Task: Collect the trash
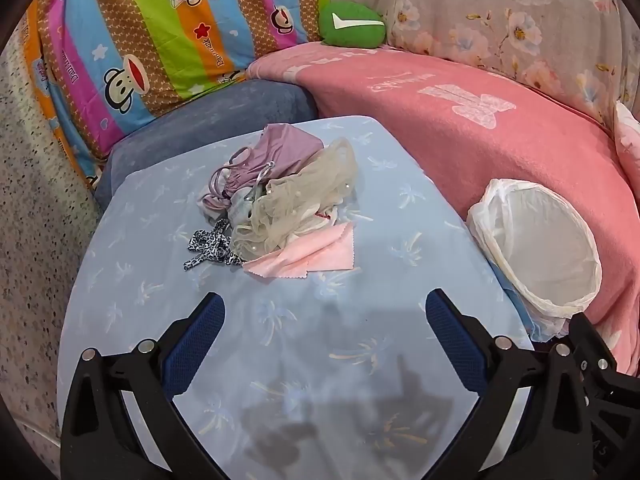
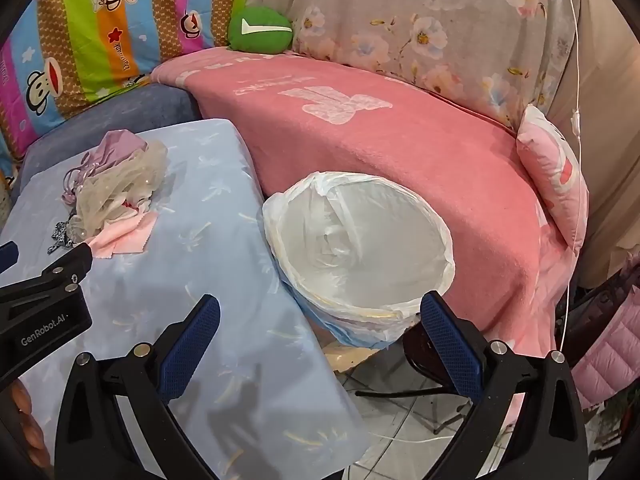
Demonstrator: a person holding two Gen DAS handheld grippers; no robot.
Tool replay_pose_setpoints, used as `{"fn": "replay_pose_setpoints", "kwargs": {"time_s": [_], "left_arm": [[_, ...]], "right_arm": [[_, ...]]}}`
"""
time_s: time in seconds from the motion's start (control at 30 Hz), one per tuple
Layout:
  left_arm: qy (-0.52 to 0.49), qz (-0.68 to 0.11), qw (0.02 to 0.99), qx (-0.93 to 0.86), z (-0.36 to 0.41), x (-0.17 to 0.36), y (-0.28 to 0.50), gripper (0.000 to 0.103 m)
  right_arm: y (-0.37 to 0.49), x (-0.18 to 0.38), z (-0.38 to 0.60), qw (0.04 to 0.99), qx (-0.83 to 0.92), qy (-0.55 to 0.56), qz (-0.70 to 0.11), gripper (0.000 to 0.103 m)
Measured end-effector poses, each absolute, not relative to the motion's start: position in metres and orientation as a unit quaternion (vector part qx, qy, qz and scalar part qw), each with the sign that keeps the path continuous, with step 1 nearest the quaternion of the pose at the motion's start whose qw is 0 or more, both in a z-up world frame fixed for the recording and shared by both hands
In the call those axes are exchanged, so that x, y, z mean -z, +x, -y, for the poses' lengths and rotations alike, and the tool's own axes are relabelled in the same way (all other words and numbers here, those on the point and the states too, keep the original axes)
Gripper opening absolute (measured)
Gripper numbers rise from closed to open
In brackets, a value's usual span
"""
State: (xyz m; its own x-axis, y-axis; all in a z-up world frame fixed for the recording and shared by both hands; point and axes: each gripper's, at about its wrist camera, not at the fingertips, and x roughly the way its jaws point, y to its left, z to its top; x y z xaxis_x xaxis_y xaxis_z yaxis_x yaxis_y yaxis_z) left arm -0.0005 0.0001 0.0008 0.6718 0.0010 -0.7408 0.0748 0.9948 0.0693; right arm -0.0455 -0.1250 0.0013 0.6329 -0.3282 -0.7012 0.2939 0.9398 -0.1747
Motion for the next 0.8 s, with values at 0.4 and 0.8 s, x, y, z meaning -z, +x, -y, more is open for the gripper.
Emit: {"fn": "replay_pose_setpoints", "kwargs": {"time_s": [0.4,0.8], "left_arm": [[0.046,-0.402,0.914,0.022,0.0024,-0.0074,-0.0033,0.096],[0.04,-0.403,0.914,0.028,-0.0005,-0.0029,-0.0058,0.096]], "right_arm": [[-0.0458,-0.0004,0.1238,0.903,0.173,-0.023,-0.393,0.097],[-0.0492,-0.0046,0.1212,0.904,0.173,-0.023,-0.39,0.097]]}}
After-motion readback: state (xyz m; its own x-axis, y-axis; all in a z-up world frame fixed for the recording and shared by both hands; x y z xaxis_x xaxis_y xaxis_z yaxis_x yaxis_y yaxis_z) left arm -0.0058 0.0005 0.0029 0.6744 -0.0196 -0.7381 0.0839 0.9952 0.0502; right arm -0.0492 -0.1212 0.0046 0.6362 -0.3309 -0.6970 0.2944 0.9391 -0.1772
